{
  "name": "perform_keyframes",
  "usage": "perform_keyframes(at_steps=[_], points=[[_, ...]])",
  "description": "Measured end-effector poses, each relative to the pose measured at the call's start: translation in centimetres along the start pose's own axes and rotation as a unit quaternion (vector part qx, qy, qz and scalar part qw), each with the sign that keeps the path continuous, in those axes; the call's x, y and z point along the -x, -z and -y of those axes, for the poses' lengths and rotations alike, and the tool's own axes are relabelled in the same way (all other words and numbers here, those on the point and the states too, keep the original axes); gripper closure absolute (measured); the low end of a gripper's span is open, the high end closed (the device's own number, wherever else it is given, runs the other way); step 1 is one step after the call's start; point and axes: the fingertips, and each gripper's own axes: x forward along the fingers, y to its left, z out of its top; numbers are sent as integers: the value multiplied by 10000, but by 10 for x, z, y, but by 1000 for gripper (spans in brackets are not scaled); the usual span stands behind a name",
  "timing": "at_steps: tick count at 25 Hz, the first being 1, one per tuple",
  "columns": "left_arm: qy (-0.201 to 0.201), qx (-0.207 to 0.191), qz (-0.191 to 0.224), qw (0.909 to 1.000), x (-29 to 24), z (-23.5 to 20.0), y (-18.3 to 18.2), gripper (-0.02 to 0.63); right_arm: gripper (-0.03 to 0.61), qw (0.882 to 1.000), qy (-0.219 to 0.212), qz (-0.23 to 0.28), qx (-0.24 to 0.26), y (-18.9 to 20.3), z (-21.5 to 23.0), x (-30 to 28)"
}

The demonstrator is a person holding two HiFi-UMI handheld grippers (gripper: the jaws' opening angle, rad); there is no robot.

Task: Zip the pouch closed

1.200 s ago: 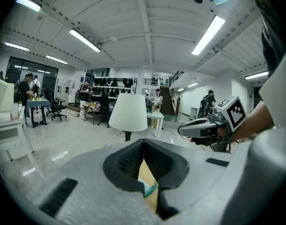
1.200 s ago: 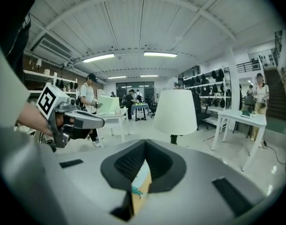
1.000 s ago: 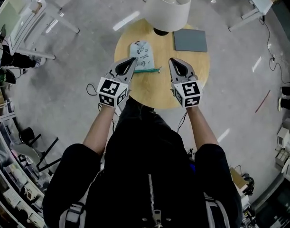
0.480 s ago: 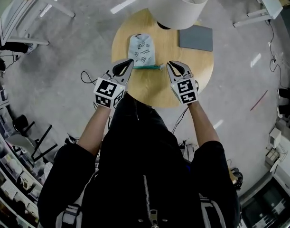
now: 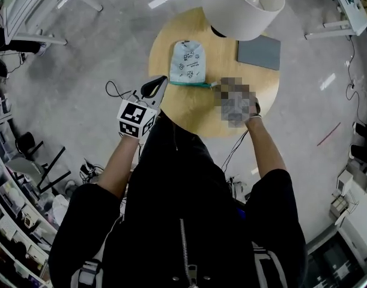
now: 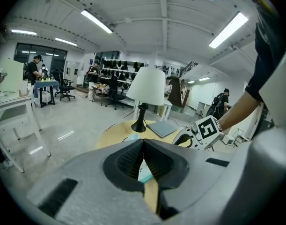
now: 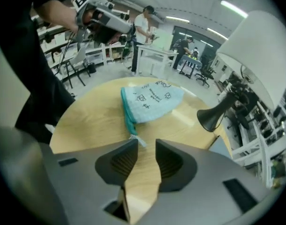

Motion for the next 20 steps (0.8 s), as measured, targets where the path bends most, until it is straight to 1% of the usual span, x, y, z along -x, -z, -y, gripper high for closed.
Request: perform_keyframes(at_steps=[3, 5, 8, 10, 13, 16, 20], points=[[-77, 63, -39, 9999, 5, -4, 6, 607, 466, 9976, -92, -226, 642, 5, -5, -13], [-123, 99, -65, 9999, 8, -7, 9, 607, 465, 9947, -179, -315, 963, 4, -8, -20], [-186, 151, -101, 9997, 13, -10, 14, 607, 465, 9896, -343, -439, 1326, 3, -13, -31], [-214, 181, -108, 9995, 15, -11, 16, 607, 467, 9868, -477, -540, 1452, 6, -17, -37], [-238, 206, -115, 9994, 17, -12, 18, 607, 554, 9863, -637, -620, 1390, 11, -22, -42], [-246, 217, -127, 9994, 18, -13, 20, 607, 556, 9900, -737, -554, 1065, 10, -26, -40], [-232, 188, -119, 9995, 20, -12, 19, 607, 561, 9943, -940, -313, 388, -1, -33, -28]])
